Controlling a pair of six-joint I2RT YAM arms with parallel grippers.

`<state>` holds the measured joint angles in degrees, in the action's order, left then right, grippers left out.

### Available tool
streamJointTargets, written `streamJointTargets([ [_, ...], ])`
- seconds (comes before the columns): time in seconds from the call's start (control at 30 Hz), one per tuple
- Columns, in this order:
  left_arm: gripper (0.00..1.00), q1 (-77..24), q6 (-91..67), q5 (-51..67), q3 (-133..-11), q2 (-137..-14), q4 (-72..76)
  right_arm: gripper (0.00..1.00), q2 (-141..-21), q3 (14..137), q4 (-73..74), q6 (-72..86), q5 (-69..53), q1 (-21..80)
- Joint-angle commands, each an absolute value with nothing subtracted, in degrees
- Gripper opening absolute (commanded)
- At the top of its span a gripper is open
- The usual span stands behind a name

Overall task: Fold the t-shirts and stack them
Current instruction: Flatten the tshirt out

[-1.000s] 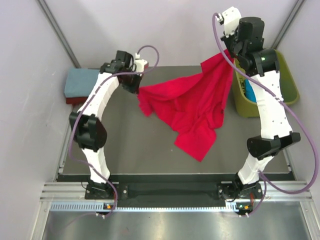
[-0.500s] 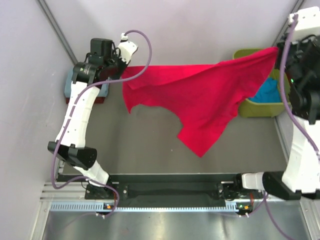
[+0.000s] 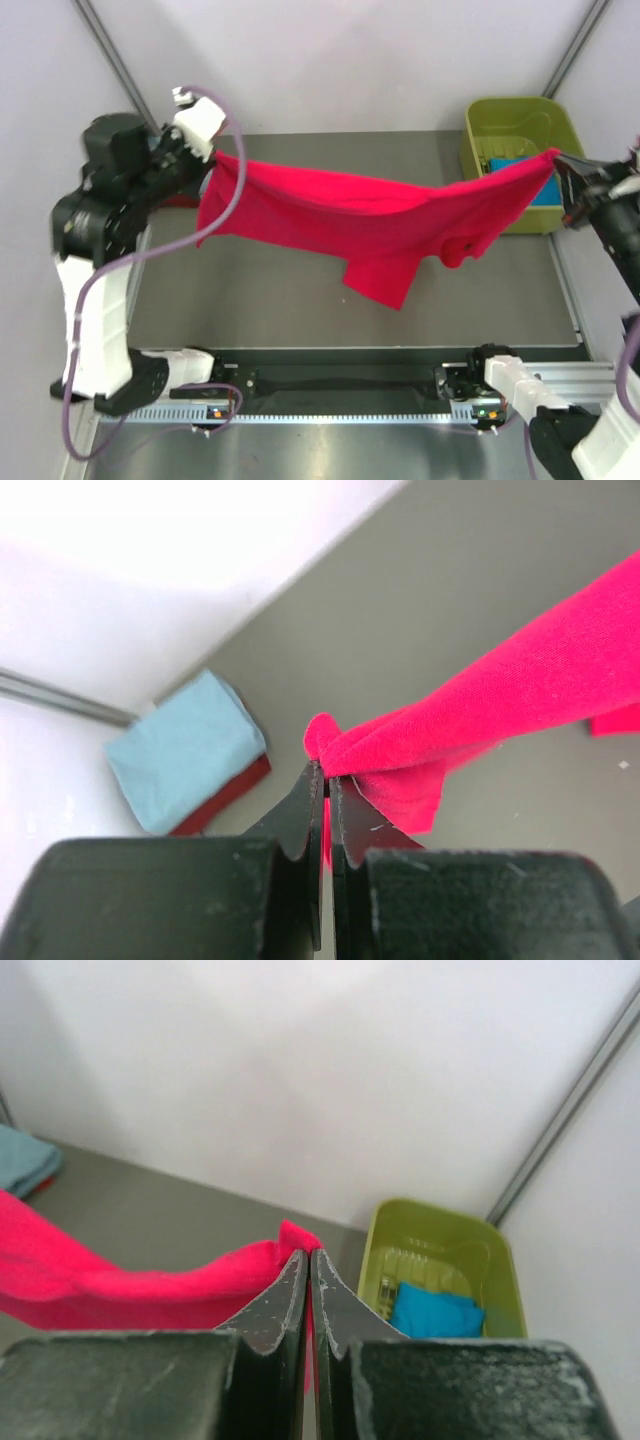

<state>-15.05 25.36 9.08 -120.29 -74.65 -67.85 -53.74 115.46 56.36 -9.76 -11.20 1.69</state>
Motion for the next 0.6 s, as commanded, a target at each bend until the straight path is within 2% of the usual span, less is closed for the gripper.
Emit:
streamJointTargets([
  [0.0,0.0,-14.9,24.4,11.5,-119.9,-69.9,-68.3,0.0,-51.6,118.3,55.6,-7.8,-14.3,0.9],
  [0.07,0.0,-14.9,24.3,8.9,-116.5,-68.6,-67.8,0.0,-51.4,116.0,55.7,-7.8,-13.8,0.8],
  [0.17,0.0,-14.9,24.2,6.6,-104.5,-68.5,-67.1,0.0,-51.9,109.0,54.8,-8.3,-12.0,0.9],
  [0.37,0.0,-14.9,23.7,9.5,-88.4,-75.9,-60.9,0.0,-60.4,97.1,50.4,-9.9,-13.7,0.9],
  [0.57,0.0,-14.9,24.3,14.4,-86.8,-92.7,-55.4,0.0,-73.5,90.5,44.2,-7.2,-16.1,1.2],
])
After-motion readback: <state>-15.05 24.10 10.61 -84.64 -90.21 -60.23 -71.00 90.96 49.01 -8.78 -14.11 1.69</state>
